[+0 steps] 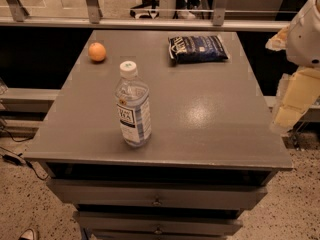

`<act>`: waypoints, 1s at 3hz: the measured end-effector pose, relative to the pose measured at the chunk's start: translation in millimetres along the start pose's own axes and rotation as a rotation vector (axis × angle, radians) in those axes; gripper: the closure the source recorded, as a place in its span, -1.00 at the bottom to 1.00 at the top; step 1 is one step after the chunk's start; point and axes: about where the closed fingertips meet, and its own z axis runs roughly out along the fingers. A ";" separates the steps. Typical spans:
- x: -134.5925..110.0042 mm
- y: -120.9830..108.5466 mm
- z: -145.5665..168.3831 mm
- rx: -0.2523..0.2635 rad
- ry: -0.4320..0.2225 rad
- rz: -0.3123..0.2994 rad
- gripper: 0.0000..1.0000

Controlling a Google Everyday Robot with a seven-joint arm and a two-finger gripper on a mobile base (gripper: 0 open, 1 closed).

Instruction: Pick blue plastic bottle

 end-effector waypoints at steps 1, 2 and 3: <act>0.0 0.0 0.0 0.000 0.000 0.000 -1.00; -4.2 0.1 3.3 -0.006 -0.024 0.010 -1.00; -34.6 3.1 25.8 -0.052 -0.157 0.043 -1.00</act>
Offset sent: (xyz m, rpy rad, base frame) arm 0.0079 0.0191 -0.0155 0.1258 0.0282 -0.0096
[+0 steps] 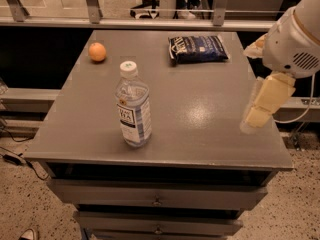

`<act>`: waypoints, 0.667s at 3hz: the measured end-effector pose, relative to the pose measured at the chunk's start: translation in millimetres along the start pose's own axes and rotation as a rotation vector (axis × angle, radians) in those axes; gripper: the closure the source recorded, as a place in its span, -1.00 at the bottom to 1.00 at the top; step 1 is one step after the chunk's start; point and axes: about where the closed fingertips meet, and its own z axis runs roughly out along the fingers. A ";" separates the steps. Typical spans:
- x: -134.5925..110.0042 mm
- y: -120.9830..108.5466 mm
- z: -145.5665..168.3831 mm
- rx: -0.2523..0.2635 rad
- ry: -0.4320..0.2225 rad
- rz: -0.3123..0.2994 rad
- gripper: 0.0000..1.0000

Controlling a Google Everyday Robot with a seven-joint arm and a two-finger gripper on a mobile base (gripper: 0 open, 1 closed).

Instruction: Pick blue plastic bottle

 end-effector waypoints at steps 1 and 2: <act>-37.3 4.7 25.6 -0.062 -0.154 0.017 -1.00; -81.8 12.7 49.2 -0.144 -0.368 0.032 -1.00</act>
Offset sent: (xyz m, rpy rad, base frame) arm 0.0241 0.1481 -0.0088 0.6956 0.0558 0.1571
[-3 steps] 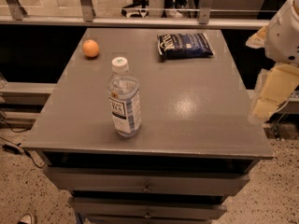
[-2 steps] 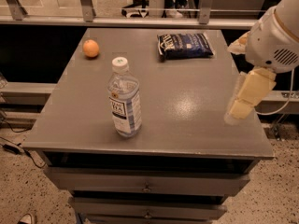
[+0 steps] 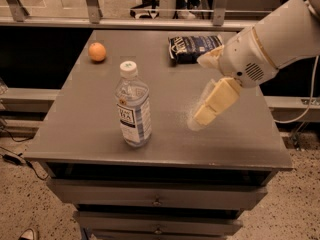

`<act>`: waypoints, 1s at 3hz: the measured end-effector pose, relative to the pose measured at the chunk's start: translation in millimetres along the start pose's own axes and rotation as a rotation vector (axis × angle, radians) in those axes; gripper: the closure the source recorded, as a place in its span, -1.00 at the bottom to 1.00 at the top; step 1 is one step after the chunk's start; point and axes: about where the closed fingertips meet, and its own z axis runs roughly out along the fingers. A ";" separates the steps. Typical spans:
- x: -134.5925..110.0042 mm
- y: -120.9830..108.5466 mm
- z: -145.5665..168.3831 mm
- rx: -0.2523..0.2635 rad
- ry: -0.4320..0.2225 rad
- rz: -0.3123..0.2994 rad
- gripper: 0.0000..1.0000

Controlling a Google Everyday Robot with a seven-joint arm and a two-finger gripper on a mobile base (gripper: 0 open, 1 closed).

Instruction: Pick blue plastic bottle

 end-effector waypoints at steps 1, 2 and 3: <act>-31.3 14.6 22.9 -0.053 -0.183 -0.009 -1.00; -66.0 36.9 51.6 -0.084 -0.375 -0.037 -1.00; -76.9 47.9 70.5 -0.089 -0.457 -0.023 -1.00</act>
Offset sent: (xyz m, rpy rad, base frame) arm -0.0196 0.1204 0.0041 0.5121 -0.0956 0.1348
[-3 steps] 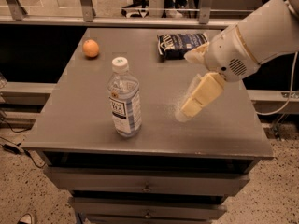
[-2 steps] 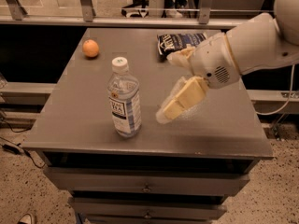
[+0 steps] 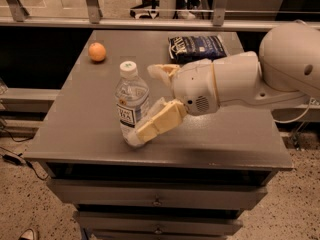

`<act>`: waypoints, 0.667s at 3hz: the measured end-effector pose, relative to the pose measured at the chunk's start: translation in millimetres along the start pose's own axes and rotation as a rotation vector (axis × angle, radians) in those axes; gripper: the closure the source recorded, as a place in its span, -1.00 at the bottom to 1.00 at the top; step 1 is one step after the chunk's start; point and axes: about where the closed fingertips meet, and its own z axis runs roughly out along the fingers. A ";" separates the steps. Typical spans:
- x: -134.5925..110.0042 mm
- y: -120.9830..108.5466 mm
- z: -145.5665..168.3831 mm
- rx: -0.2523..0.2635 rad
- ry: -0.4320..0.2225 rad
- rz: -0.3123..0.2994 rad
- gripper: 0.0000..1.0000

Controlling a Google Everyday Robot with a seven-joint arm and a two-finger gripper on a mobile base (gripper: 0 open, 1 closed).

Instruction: Pick blue plastic bottle

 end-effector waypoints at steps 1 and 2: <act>3.2 7.4 18.0 -0.003 -0.040 0.016 -1.00; 6.7 11.8 30.0 -0.006 -0.061 0.045 -0.71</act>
Offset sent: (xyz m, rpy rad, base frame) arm -0.0069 0.0350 -0.0305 0.1065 0.0754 -0.0306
